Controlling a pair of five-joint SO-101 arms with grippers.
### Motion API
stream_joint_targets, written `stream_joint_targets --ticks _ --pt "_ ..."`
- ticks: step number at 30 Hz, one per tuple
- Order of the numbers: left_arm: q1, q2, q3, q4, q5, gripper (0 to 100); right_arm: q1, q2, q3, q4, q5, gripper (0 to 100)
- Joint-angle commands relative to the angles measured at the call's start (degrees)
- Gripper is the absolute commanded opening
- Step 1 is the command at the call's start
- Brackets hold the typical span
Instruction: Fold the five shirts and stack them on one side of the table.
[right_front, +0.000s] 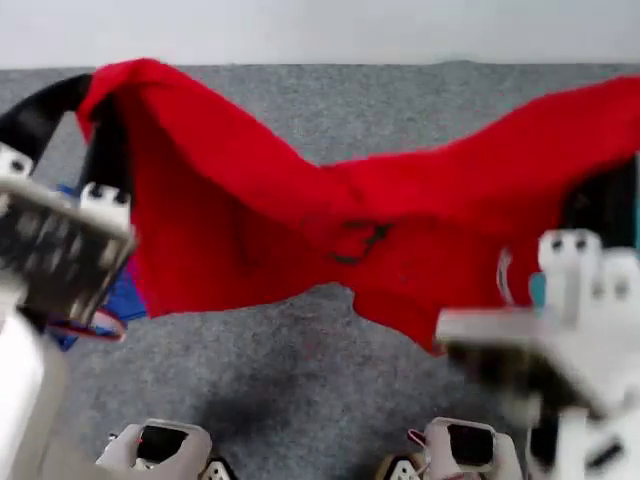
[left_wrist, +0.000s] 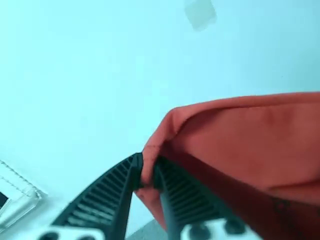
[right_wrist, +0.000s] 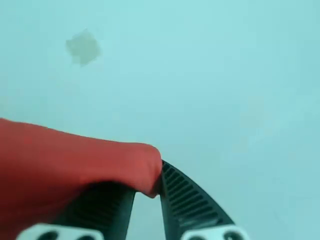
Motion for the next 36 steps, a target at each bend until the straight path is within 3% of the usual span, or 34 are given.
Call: stream_joint_targets --ticks 1,11,19,36 --pt "-0.35 -0.7 -4.88 5.27 -2.29 1 0.04 -2.77 -1.67 -1.1 2.29 1.0" --pt "-7.56 -4.13 -2.86 7.56 -8.18 1 13.05 -6.02 -1.32 -0.84 3.52 1.0" --pt "-13.19 -9.23 4.26 7.47 -11.43 1 17.45 -6.64 3.96 -1.27 3.6 1.0" --pt "-13.63 -21.71 17.63 7.47 -11.6 1 18.07 -10.51 6.24 -1.1 6.07 1.0"
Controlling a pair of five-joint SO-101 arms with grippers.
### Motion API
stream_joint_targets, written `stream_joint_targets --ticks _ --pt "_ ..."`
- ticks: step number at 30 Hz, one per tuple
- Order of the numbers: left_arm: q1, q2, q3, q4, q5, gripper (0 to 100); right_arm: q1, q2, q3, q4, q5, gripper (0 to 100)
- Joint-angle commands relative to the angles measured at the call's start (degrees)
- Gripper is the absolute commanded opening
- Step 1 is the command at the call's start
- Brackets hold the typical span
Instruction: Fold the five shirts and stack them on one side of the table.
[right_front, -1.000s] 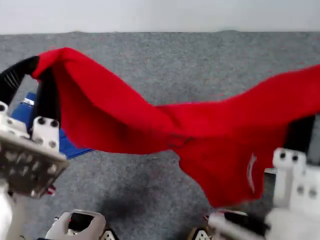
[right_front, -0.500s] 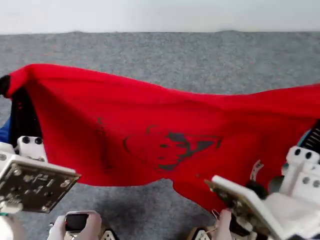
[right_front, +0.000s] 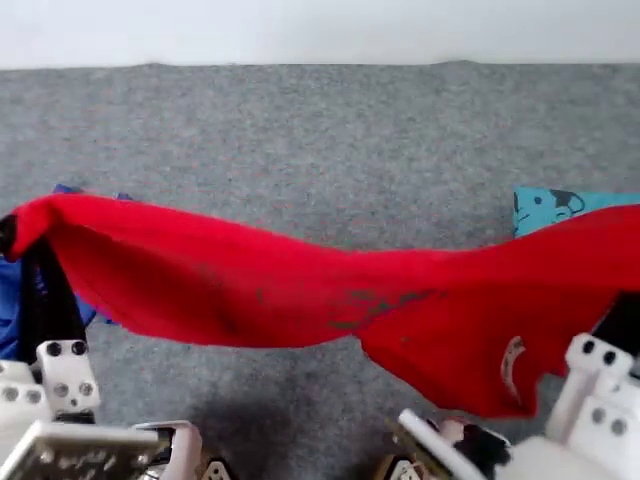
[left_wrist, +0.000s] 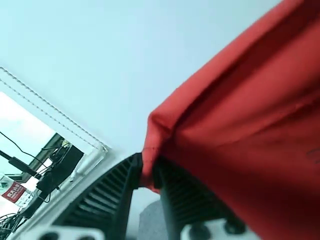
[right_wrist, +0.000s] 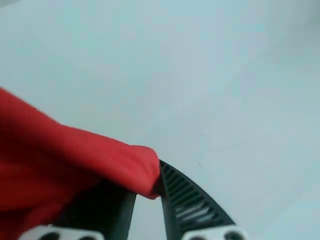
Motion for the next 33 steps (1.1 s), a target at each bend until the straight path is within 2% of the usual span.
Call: stream_joint_targets --ticks 1,5,9,13,17,22,28,33 --pt "-0.44 0.0 3.21 0.97 -0.79 1 1.1 0.75 3.43 -1.27 1.41 1.0" --pt "-0.44 0.0 11.47 -2.02 -0.88 1 0.4 3.3 10.73 -1.54 3.08 1.0" --pt "-0.35 0.0 24.75 -8.09 -2.46 1 -4.88 6.9 18.99 -1.45 6.77 1.0" --pt "2.81 0.0 38.55 -15.74 -5.63 1 -9.8 9.8 28.57 -4.18 7.74 1.0" --pt "5.36 0.09 51.21 -26.99 -5.54 1 -11.65 12.26 40.0 -15.25 7.65 1.0" --pt "5.36 1.93 64.92 -43.78 -5.63 1 -14.46 15.69 51.34 -30.46 7.65 1.0" --pt "5.1 14.07 66.77 -55.65 -5.63 1 -16.48 23.16 58.02 -47.34 7.65 1.0" --pt "5.1 26.64 65.89 -71.38 -5.63 1 -16.75 33.8 58.11 -62.29 7.74 1.0"
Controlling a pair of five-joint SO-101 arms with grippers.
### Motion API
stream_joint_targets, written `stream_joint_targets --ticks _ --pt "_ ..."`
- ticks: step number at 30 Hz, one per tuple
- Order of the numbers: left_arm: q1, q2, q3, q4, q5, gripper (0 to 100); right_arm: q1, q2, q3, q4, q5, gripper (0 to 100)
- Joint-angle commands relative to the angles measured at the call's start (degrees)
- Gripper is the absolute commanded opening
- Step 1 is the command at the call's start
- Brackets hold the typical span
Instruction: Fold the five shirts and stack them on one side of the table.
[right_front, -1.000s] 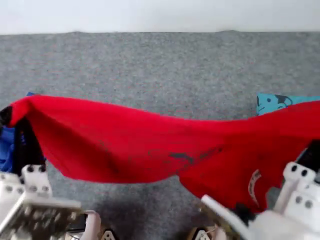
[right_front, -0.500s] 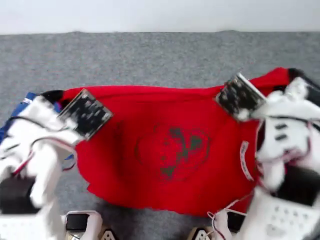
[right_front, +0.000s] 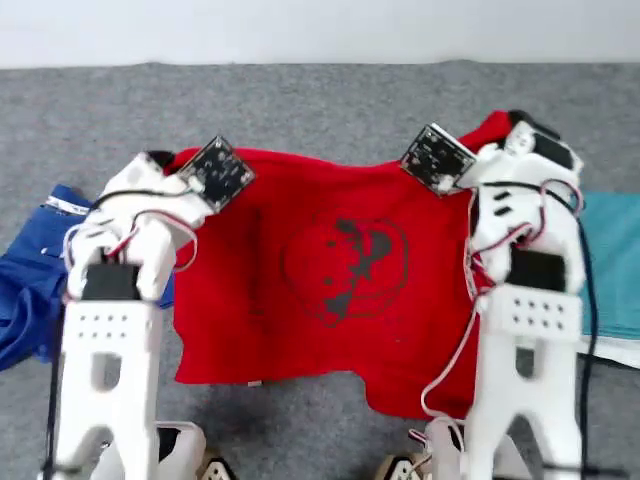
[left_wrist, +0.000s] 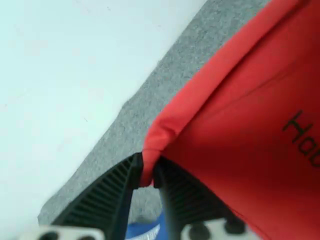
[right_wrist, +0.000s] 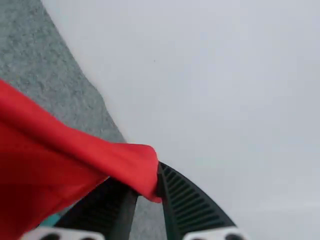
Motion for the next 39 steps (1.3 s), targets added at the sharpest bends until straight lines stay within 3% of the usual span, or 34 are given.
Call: stream_joint_targets --ticks 1,6,11,16,25,30,39 --pt "-0.18 8.26 -2.42 -11.34 -0.79 1 -0.13 6.9 -0.97 -12.79 0.79 1.0" --pt "-0.18 22.51 -15.16 -15.82 -0.79 1 -0.22 17.8 -1.23 -29.41 0.88 1.0" --pt "-0.18 36.57 -30.99 -15.56 -0.79 1 -1.01 28.26 -7.82 -39.08 0.79 1.0" --pt "-0.18 45.98 -41.1 -15.47 -0.79 1 -1.19 38.55 -19.43 -40.04 0.62 1.0" --pt "-0.18 49.32 -42.33 -13.54 -0.79 1 -1.27 45.93 -26.99 -39.43 0.7 1.0" --pt "-0.18 48.88 -42.33 -6.95 -0.79 1 -1.1 43.38 -27.16 -25.45 1.76 1.0" --pt "-2.2 45.8 -42.42 11.25 -0.88 2 -1.19 28.62 -27.08 16.22 3.08 1.0"
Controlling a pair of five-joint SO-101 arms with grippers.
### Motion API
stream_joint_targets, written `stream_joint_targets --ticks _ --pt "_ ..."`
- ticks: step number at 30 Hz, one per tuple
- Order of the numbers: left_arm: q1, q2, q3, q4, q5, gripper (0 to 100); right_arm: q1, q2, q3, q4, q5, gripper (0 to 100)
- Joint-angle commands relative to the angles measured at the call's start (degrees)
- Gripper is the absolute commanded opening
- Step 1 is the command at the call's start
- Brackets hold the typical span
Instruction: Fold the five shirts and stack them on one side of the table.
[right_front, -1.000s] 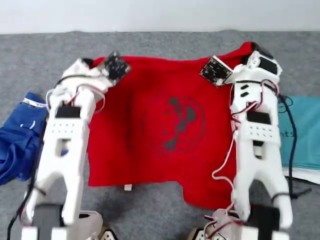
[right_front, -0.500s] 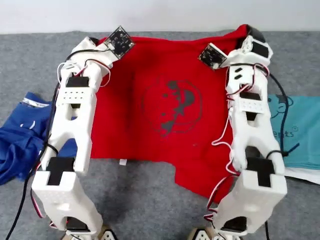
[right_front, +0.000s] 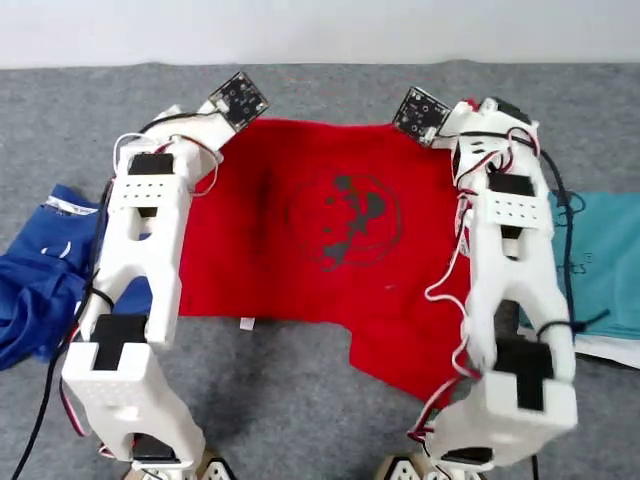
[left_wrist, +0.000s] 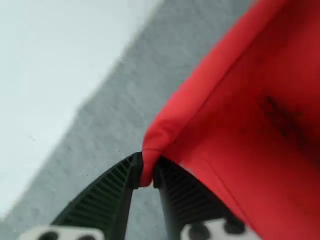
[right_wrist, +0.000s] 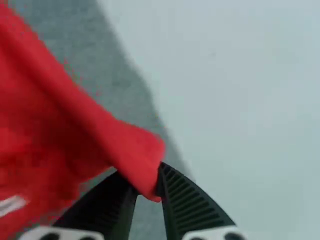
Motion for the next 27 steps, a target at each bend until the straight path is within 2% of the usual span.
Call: stream_joint_targets --ticks 1,5,18,24,27 --pt "-1.32 -5.01 -3.47 9.76 -0.09 2 -0.22 -8.22 -3.78 15.34 0.7 1.0" --pt "-1.41 -8.0 -3.56 19.52 -0.18 2 -0.75 -12.09 -3.78 26.59 0.7 1.0" --pt "-1.32 -9.85 -3.3 38.42 -4.13 2 -3.03 -21.58 -3.78 64.22 0.62 1.0" --pt "-1.32 -9.76 -0.84 41.14 -4.13 2 -4.53 -22.11 -3.78 80.13 -2.81 1.1" --pt "-1.32 -9.76 2.24 41.14 -4.13 2 -4.97 -22.2 -3.16 82.24 -5.63 1.0"
